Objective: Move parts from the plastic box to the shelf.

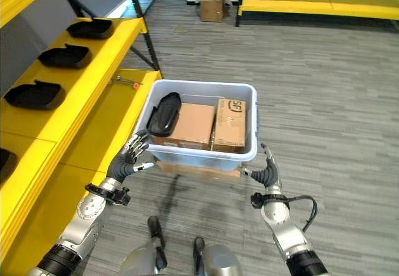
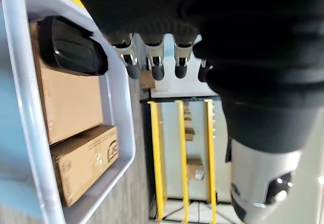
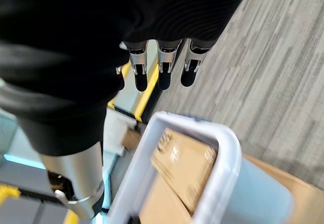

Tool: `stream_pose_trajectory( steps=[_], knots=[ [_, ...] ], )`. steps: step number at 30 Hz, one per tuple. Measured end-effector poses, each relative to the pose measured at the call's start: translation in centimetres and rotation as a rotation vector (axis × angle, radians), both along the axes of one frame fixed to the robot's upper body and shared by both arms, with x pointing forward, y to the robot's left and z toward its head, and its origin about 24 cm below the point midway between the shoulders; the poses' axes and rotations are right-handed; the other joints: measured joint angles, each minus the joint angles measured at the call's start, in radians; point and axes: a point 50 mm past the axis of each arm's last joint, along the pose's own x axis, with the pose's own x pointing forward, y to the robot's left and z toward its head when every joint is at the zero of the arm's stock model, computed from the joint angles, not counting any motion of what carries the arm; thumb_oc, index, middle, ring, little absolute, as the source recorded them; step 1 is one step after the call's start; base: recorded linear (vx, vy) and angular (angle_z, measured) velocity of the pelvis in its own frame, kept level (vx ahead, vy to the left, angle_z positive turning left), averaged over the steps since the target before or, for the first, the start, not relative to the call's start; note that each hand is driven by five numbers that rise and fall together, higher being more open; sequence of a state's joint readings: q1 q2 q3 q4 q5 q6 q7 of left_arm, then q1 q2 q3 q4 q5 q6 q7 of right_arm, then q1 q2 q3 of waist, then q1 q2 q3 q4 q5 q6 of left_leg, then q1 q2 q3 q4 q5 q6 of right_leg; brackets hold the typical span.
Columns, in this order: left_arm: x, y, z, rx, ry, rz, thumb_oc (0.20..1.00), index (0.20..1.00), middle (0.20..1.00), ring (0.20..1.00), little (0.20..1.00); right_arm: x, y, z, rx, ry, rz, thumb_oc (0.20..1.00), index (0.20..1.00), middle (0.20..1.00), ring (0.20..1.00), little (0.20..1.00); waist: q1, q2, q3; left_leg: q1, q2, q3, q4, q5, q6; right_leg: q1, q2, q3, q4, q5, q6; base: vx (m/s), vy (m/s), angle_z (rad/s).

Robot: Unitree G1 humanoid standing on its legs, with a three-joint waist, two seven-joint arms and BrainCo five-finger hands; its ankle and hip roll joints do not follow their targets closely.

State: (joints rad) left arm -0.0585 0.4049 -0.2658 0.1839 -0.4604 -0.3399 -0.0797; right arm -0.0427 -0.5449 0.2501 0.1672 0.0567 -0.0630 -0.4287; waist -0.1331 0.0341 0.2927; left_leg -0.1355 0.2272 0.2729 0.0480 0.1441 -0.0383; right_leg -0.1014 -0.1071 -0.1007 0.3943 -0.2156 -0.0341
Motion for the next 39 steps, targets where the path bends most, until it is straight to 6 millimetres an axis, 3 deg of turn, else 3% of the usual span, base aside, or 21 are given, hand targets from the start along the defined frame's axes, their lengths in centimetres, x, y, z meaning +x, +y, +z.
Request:
stream_pose_trajectory(
  steps=[1, 2, 3, 4, 5, 7, 9, 19, 24, 28, 30, 31, 32, 33, 34, 35, 36, 37, 38, 39],
  knots=[
    [0.4, -0.9, -0.9, -0.02, 0.038, -0.011, 1.0, 1.0, 1.0, 1.0, 1.0, -0.2, -1.2, -0.2, -0.019, 0.015, -0.039, 1.0, 1.0, 1.0, 1.0, 1.0, -0.044, 0.047, 0.009, 0.018, 0.034, 0.002, -0.003, -0.008, -0.006, 0.038, 0.018, -0.044, 0.014, -0.02, -0.004, 0.22, 0.172, -0.26],
    [0.2, -1.4, -0.5, -0.007, 0.018, -0.065, 1.0, 1.0, 1.0, 1.0, 1.0, -0.8, -2.1, -1.2, -0.02, 0.062, -0.08, 1.0, 1.0, 1.0, 1.0, 1.0, -0.034, 0.025, -0.013, 0.054, -0.028, 0.046, 0.016, -0.019, -0.005, 0.046, -0.008, -0.021, -0.017, -0.015, 0.007, 0.24, 0.184, 0.1],
    [0.4, -1.5, -0.2, -0.007, 0.006, -0.07, 1.0, 1.0, 1.0, 1.0, 1.0, -1.3, -2.0, -1.8, -0.016, 0.088, -0.08, 1.0, 1.0, 1.0, 1.0, 1.0, -0.025, 0.021, -0.02, 0.109, -0.072, 0.049, -0.023, -0.018, -0.001, 0.084, -0.005, -0.031, -0.075, 0.01, 0.021, 0.23, 0.181, -0.05],
    [0.3, -1.5, -0.2, -0.007, 0.006, -0.07, 1.0, 1.0, 1.0, 1.0, 1.0, -1.4, -1.7, -1.9, -0.016, 0.092, -0.069, 1.0, 1.0, 1.0, 1.0, 1.0, -0.014, 0.035, -0.042, 0.161, -0.097, 0.047, -0.055, -0.005, 0.016, 0.091, 0.01, -0.037, -0.093, 0.018, 0.034, 0.15, 0.11, 0.49],
    [0.3, -1.1, -0.1, 0.007, 0.001, -0.068, 1.0, 1.0, 1.0, 1.0, 1.0, -1.2, -0.7, -2.2, 0.016, 0.09, -0.059, 1.0, 1.0, 1.0, 1.0, 1.0, -0.008, 0.021, -0.05, 0.199, -0.108, 0.046, -0.121, -0.012, 0.01, 0.092, 0.014, -0.068, -0.102, 0.018, 0.047, 0.09, 0.057, 0.28],
    [-0.2, -0.3, -0.5, 0.039, 0.024, -0.057, 1.0, 1.0, 1.0, 1.0, 1.0, -1.1, 0.5, -2.6, 0.054, 0.092, -0.04, 1.0, 1.0, 1.0, 1.0, 1.0, 0.035, -0.02, -0.061, 0.2, -0.125, 0.053, -0.122, -0.013, 0.012, 0.099, -0.002, -0.069, -0.13, 0.025, 0.06, 0.07, 0.047, 0.09],
    [-0.7, 0.9, -0.7, 0.075, 0.039, -0.037, 1.0, 1.0, 1.0, 1.0, 1.0, -0.6, 1.5, -2.3, 0.083, 0.075, -0.028, 1.0, 1.0, 1.0, 1.0, 1.0, 0.046, -0.03, -0.068, 0.205, -0.146, 0.05, -0.138, -0.028, 0.027, 0.124, -0.018, -0.078, -0.176, 0.038, 0.086, 0.08, 0.049, 0.13],
    [-2.8, 2.3, -2.4, 0.065, 0.115, 0.069, 1.0, 1.0, 1.0, 1.0, 1.0, -0.4, 1.6, -2.1, 0.072, 0.061, -0.02, 1.0, 1.0, 1.0, 1.0, 1.0, 0.051, 0.004, -0.081, 0.206, -0.156, 0.073, -0.138, -0.041, 0.033, 0.126, -0.026, -0.057, -0.213, 0.067, 0.105, 0.08, 0.091, -0.07],
    [-2.7, 3.3, -2.3, 0.104, 0.111, 0.12, 1.0, 1.0, 1.0, 1.0, 1.0, -0.2, 1.9, -1.6, 0.072, 0.024, -0.001, 1.0, 1.0, 1.0, 1.0, 1.0, 0.101, 0.001, -0.079, 0.223, -0.173, 0.1, -0.138, -0.056, 0.043, 0.128, -0.032, -0.052, -0.218, 0.085, 0.118, 0.07, 0.237, -0.15],
    [-2.9, 3.7, -2.4, 0.119, 0.122, 0.112, 1.0, 1.0, 1.0, 1.0, 1.0, 0.3, 2.3, -1.0, 0.081, -0.016, 0.015, 1.0, 1.0, 1.0, 1.0, 1.0, 0.111, -0.001, -0.071, 0.251, -0.203, 0.102, -0.14, -0.098, 0.07, 0.094, -0.062, -0.09, -0.111, 0.105, 0.135, 0.08, 0.321, -0.35],
    [-2.9, 4.0, -2.3, 0.146, 0.124, 0.079, 1.0, 1.0, 1.0, 1.0, 1.0, 0.3, 2.6, -0.9, 0.097, -0.04, 0.005, 1.0, 1.0, 1.0, 1.0, 1.0, 0.121, -0.025, -0.055, 0.254, -0.246, 0.14, -0.121, -0.138, 0.104, 0.029, -0.147, -0.177, -0.012, 0.123, 0.159, 0.18, 0.241, -0.99],
    [-3.6, 3.8, -2.9, 0.139, 0.147, 0.07, 1.0, 1.0, 1.0, 1.0, 1.0, 0.7, 3.3, -0.7, 0.113, -0.046, 0.028, 1.0, 1.0, 1.0, 1.0, 1.0, 0.125, -0.048, -0.023, 0.261, -0.304, 0.125, -0.074, -0.162, 0.159, -0.124, -0.218, -0.174, 0.228, 0.196, 0.207, 0.25, 0.049, -1.08],
    [-4.0, 3.2, -3.8, 0.134, 0.191, 0.044, 1.0, 1.0, 1.0, 1.0, 1.0, 0.4, 3.3, -0.8, 0.115, -0.045, 0.029, 1.0, 1.0, 1.0, 1.0, 1.0, 0.11, -0.054, -0.011, 0.272, -0.295, 0.124, -0.079, -0.18, 0.161, -0.166, -0.233, -0.175, 0.303, 0.167, 0.251, 0.2, -0.129, -0.84],
    [-4.0, 2.4, -3.9, 0.134, 0.192, 0.009, 1.0, 1.0, 1.0, 1.0, 1.0, 0.1, 2.8, -1.2, 0.118, -0.027, 0.008, 1.0, 1.0, 1.0, 1.0, 1.0, 0.075, -0.033, -0.017, 0.266, -0.269, 0.105, -0.091, -0.179, 0.146, -0.166, -0.167, -0.187, 0.216, 0.145, 0.262, 0.26, -0.172, -0.02],
    [-3.6, 2.0, -3.5, 0.148, 0.17, -0.016, 1.0, 1.0, 1.0, 1.0, 1.0, -0.2, 2.5, -1.1, 0.125, -0.035, -0.008, 1.0, 1.0, 1.0, 1.0, 1.0, 0.063, -0.028, -0.022, 0.241, -0.251, 0.098, -0.119, -0.195, 0.109, -0.147, -0.09, -0.187, -0.019, 0.151, 0.264, 0.17, -0.186, 0.37],
    [-2.1, 2.1, -2.3, 0.194, 0.112, -0.031, 1.0, 1.0, 1.0, 1.0, 1.0, -0.2, 1.9, -0.6, 0.141, -0.063, -0.042, 1.0, 1.0, 1.0, 1.0, 1.0, 0.05, -0.105, -0.021, 0.21, -0.263, 0.131, -0.043, -0.21, 0.138, -0.133, -0.093, -0.168, -0.28, 0.195, 0.291, 0.28, -0.282, 0.43],
    [-1.2, 1.9, -2.4, 0.206, 0.119, -0.035, 1.0, 1.0, 1.0, 1.0, 1.0, -0.2, 1.5, -1.2, 0.145, -0.039, -0.069, 1.0, 1.0, 1.0, 1.0, 1.0, 0.041, -0.126, -0.015, 0.221, -0.307, 0.123, -0.038, -0.205, 0.136, -0.124, -0.142, -0.161, -0.367, 0.288, 0.259, 0.31, -0.328, 0.47],
    [-1.5, 1.2, -2.5, 0.208, 0.118, -0.065, 1.0, 1.0, 1.0, 1.0, 1.0, -0.3, 1.4, -1.2, 0.148, -0.04, -0.074, 1.0, 1.0, 1.0, 1.0, 1.0, 0.038, -0.111, -0.012, 0.229, -0.306, 0.114, -0.045, -0.211, 0.13, -0.115, -0.129, -0.162, -0.4, 0.329, 0.24, 0.43, -0.355, 0.78],
    [-2.6, 0.0, -3.5, 0.192, 0.153, -0.108, 1.0, 1.0, 1.0, 1.0, 1.0, -1.2, 1.1, -2.2, 0.146, 0.002, -0.095, 1.0, 1.0, 1.0, 1.0, 1.0, 0.037, -0.073, -0.009, 0.268, -0.306, 0.075, -0.061, -0.221, 0.119, -0.061, -0.1, -0.156, -0.43, 0.352, 0.205, 0.46, -0.286, 0.76],
    [-3.2, -0.5, -3.9, 0.198, 0.169, -0.132, 1.0, 1.0, 1.0, 1.0, 1.0, -1.5, 1.0, -2.5, 0.144, 0.019, -0.102, 1.0, 1.0, 1.0, 1.0, 1.0, 0.038, -0.057, -0.026, 0.283, -0.302, 0.062, -0.069, -0.229, 0.111, -0.027, -0.077, -0.162, -0.43, 0.353, 0.2, 0.42, -0.233, 0.73]
  ],
)
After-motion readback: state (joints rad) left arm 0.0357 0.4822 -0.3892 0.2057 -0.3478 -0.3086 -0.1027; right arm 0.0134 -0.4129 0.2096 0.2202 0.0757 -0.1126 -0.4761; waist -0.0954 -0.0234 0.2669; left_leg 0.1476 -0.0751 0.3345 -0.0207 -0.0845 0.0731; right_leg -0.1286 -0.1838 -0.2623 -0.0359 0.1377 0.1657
